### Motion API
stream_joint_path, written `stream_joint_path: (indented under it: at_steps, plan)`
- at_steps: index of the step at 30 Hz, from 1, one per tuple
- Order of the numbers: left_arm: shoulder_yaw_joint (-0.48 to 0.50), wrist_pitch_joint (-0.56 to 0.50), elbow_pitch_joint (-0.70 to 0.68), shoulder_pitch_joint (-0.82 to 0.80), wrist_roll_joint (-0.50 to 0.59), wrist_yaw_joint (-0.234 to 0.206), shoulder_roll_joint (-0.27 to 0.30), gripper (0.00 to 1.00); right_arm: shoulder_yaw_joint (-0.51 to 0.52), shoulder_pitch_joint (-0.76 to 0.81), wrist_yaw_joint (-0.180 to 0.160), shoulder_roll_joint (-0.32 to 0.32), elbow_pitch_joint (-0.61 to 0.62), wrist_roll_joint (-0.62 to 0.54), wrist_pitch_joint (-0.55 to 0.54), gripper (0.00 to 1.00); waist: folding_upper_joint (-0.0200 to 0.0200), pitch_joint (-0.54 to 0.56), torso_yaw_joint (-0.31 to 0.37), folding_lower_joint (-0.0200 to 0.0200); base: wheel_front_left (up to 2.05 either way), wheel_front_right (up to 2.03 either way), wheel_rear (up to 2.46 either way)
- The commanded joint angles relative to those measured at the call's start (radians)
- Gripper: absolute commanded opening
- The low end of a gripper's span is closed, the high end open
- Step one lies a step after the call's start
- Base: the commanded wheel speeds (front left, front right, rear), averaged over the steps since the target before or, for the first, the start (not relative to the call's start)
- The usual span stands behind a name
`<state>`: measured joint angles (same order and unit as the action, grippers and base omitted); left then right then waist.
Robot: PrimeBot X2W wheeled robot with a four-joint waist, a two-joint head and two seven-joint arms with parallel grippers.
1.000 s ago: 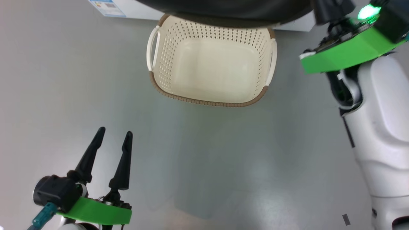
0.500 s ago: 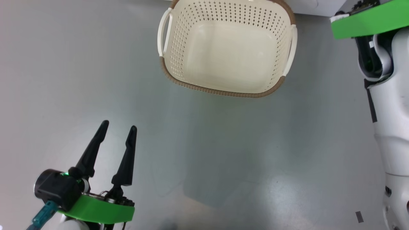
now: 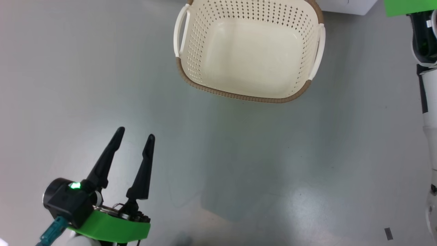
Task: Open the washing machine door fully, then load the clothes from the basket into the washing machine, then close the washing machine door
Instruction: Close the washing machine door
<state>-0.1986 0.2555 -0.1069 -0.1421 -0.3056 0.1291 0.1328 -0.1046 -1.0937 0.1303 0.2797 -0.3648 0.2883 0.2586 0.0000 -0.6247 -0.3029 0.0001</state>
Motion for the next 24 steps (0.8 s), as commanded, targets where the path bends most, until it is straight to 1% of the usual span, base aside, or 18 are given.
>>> stream_joint_path:
  at_steps: [1, 7, 13, 21, 22, 24]
  plan:
    - [0.026, 0.006, -0.025, 0.004, 0.009, 0.002, 0.020, 1.00, 0.006, -0.022, 0.000, -0.010, 0.010, -0.013, 0.003, 0.00, 0.0000, 0.013, -0.007, -0.0001, 0.00, 0.00, 0.00]
    - [0.013, 0.006, -0.022, 0.007, 0.012, 0.002, 0.026, 1.00, 0.021, -0.037, 0.000, -0.005, -0.019, -0.023, 0.003, 0.00, 0.0000, 0.036, -0.010, -0.0001, 0.00, 0.00, 0.00]
    - [0.019, 0.006, -0.019, 0.011, 0.009, 0.002, 0.033, 1.00, 0.028, -0.013, 0.000, -0.009, -0.022, -0.030, 0.003, 0.00, 0.0000, 0.058, -0.008, -0.0001, 0.00, 0.00, 0.00]
    - [0.011, 0.006, 0.005, -0.017, -0.009, 0.002, 0.019, 1.00, -0.004, 0.069, 0.000, -0.021, 0.035, -0.015, 0.003, 0.00, 0.0000, 0.100, 0.022, -0.0001, 0.00, 0.00, 0.00]
    - [0.012, 0.006, 0.012, -0.020, -0.013, 0.002, 0.017, 1.00, -0.011, 0.086, 0.000, -0.023, 0.048, -0.013, 0.003, 0.04, 0.0000, 0.109, 0.028, -0.0001, 0.00, 0.00, 0.00]
    - [0.017, 0.006, 0.032, -0.023, -0.019, 0.002, 0.014, 1.00, -0.024, 0.126, 0.000, -0.025, 0.073, -0.009, 0.003, 0.18, 0.0000, 0.130, 0.042, -0.0001, 0.00, 0.00, 0.00]
